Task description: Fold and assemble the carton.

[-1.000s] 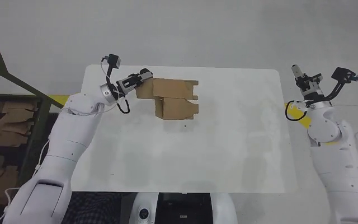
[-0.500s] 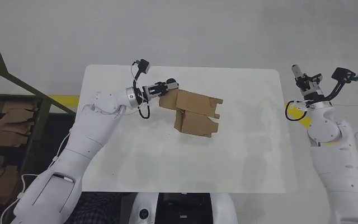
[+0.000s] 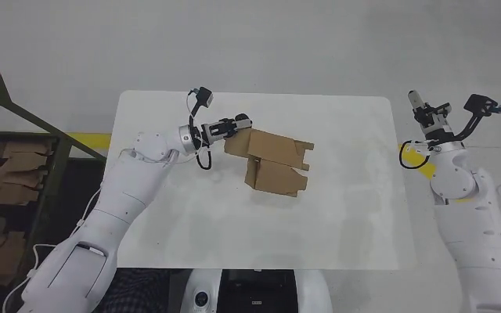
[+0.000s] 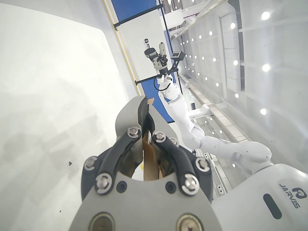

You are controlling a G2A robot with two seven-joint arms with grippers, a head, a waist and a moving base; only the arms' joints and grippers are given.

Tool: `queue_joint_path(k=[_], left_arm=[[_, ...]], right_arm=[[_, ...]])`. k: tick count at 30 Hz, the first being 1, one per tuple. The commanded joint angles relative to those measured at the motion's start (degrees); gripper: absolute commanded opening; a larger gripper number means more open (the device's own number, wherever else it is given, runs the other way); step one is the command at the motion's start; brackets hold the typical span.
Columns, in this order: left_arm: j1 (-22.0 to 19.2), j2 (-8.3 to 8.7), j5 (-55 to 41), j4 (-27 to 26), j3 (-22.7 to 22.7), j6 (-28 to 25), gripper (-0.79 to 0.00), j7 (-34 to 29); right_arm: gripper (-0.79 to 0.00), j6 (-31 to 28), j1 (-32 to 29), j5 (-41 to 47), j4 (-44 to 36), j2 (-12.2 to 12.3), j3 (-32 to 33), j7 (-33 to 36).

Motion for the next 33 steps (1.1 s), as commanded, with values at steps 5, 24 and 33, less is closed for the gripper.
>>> queue_joint_path(k=[5,24,33], left_arm=[[0.0,0.00,0.0,0.0,0.0,0.0,-0.785,0.0],[0.0,0.00,0.0,0.0,0.0,0.0,-0.785,0.0],[0.0,0.00,0.0,0.0,0.0,0.0,-0.785,0.0]], right_arm=[[0.000,0.0,0.0,0.0,0.0,0.0,0.0,0.0],[0.000,-1.4,-1.0,0.2,-3.1,-0.5,-2.8,6.9],[0.000,-8.4,-2.8,18.0,-5.4,-0.7,-5.1,29.9]])
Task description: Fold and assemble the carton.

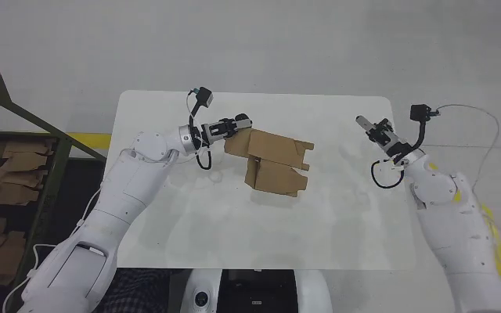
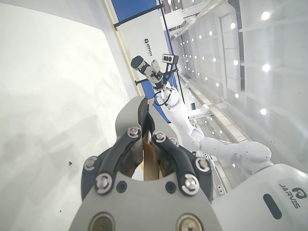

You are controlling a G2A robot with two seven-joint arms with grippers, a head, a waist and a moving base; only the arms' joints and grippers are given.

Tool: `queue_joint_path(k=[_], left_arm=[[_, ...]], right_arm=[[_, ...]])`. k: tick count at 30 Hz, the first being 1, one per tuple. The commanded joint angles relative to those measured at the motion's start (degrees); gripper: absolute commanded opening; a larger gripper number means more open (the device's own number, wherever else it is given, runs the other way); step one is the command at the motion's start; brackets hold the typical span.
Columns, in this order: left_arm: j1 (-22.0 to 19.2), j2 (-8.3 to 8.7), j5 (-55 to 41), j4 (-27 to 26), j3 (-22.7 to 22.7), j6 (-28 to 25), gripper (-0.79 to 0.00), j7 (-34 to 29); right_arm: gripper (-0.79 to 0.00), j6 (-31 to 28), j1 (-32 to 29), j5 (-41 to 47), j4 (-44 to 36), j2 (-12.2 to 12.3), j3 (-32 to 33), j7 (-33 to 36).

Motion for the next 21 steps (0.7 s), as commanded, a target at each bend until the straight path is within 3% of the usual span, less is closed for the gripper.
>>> queue_joint_path(k=[1,5,9,21], left_arm=[[0.0,0.00,0.0,0.0,0.0,0.0,-0.785,0.0],[0.0,0.00,0.0,0.0,0.0,0.0,-0.785,0.0],[0.0,0.00,0.0,0.0,0.0,0.0,-0.785,0.0],[0.0,0.00,0.0,0.0,0.0,0.0,-0.785,0.0]], right_arm=[[0.000,-1.2,-0.4,5.0,-0.3,0.1,0.1,6.1],[0.000,-4.0,-1.9,14.8,-1.7,0.4,0.1,17.0],[0.000,-5.5,-4.1,19.4,-4.5,0.6,-0.8,23.2],[0.000,-5.1,-6.6,23.8,-9.7,-0.2,-7.0,26.7]])
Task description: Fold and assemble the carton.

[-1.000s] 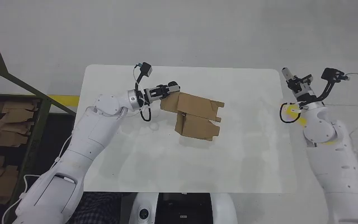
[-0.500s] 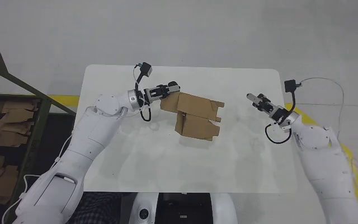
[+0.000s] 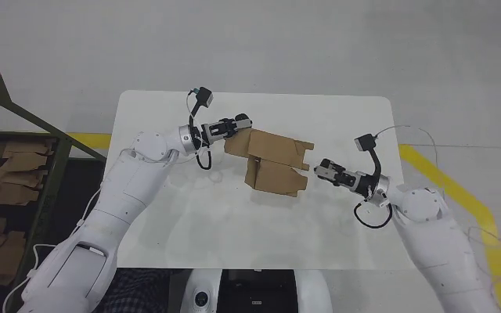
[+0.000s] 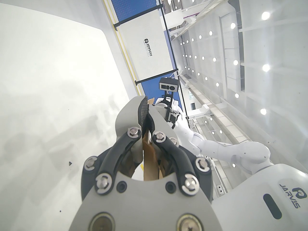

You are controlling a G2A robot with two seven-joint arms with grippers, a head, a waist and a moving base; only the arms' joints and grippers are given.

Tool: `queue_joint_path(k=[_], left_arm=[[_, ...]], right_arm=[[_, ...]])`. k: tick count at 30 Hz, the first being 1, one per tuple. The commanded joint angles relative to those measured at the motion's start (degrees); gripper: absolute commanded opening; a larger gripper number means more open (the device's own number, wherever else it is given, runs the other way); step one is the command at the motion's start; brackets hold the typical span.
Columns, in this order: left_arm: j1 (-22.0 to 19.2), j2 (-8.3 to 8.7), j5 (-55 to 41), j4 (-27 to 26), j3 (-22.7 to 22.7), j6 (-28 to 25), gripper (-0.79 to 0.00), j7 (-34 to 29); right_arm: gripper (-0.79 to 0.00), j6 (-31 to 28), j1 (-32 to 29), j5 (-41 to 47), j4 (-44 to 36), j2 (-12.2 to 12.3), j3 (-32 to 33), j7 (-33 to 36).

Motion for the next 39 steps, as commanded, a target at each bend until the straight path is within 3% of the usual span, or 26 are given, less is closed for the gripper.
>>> queue_joint_path(k=[1,10,11,12,19,36,37,38,39], left_arm=[[0.0,0.00,0.0,0.0,0.0,0.0,-0.785,0.0],[0.0,0.00,0.0,0.0,0.0,0.0,-0.785,0.0],[0.0,0.00,0.0,0.0,0.0,0.0,-0.785,0.0],[0.0,0.00,0.0,0.0,0.0,0.0,-0.785,0.0],[0.0,0.00,0.0,0.0,0.0,0.0,-0.785,0.0],[0.0,0.00,0.0,0.0,0.0,0.0,-0.785,0.0],[0.0,0.00,0.0,0.0,0.0,0.0,-0.579,0.0],[0.0,0.00,0.0,0.0,0.0,0.0,-0.188,0.0],[0.0,0.00,0.0,0.0,0.0,0.0,0.000,0.0]], right_arm=[[0.000,0.3,0.2,0.5,-0.3,-0.2,-0.9,-0.2],[0.000,0.5,0.9,0.8,-2.3,-0.9,-4.6,-1.1],[-0.132,0.5,0.9,0.6,-2.5,-1.0,-4.9,-0.9],[-0.394,0.6,0.9,0.5,-2.6,-1.0,-5.2,-0.8],[-0.779,1.4,1.2,2.2,-1.8,-1.2,-6.3,0.0],[-0.785,3.6,2.5,8.3,-0.5,-1.1,-6.0,5.5],[-0.785,3.8,2.5,8.7,-0.5,-1.1,-5.9,5.8],[-0.785,4.0,2.6,9.2,-0.5,-1.0,-5.7,6.2],[-0.785,4.1,2.6,9.6,-0.5,-1.0,-5.6,6.5]])
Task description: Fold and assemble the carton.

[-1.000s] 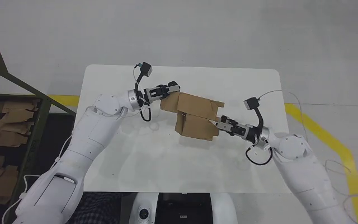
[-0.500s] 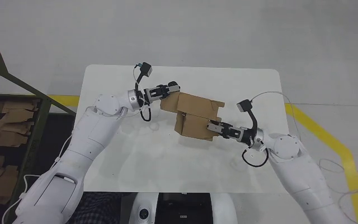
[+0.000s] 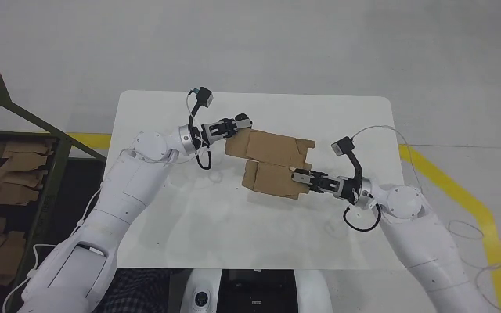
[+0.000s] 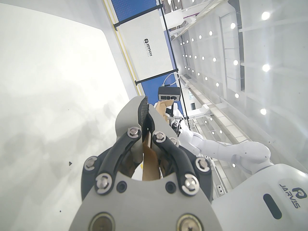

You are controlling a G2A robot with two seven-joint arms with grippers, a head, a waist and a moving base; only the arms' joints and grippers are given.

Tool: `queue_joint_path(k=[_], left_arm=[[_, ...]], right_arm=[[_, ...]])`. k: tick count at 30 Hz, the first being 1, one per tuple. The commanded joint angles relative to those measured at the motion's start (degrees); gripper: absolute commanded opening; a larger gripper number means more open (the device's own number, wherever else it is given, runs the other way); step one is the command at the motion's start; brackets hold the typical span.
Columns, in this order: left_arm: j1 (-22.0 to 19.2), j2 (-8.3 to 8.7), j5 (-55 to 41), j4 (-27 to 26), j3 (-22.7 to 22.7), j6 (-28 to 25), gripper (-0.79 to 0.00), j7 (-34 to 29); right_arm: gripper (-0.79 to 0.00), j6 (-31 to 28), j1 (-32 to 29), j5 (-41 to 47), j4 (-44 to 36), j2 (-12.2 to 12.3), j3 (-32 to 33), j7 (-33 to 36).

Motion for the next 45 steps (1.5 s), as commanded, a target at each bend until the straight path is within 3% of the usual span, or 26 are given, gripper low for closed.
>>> queue_joint_path(k=[1,14,25,36,45], left_arm=[[0.0,0.00,0.0,0.0,0.0,0.0,0.000,0.0],[0.0,0.00,0.0,0.0,0.0,0.0,0.000,0.0],[0.0,0.00,0.0,0.0,0.0,0.0,0.000,0.0],[0.0,0.00,0.0,0.0,0.0,0.0,0.000,0.0],[0.7,-0.05,0.8,-1.2,0.3,1.0,0.000,0.7]], right_arm=[[-0.785,0.2,0.0,0.7,0.0,0.1,0.3,0.6],[-0.785,1.6,0.2,4.0,2.6,0.6,4.0,1.1],[-0.785,5.6,1.3,1.0,3.9,0.2,5.8,-12.5],[-0.785,16.7,-1.0,-0.9,-5.4,-1.4,0.7,-24.6],[-0.785,18.9,-3.1,-3.6,-10.7,-2.4,-1.7,-32.5]])
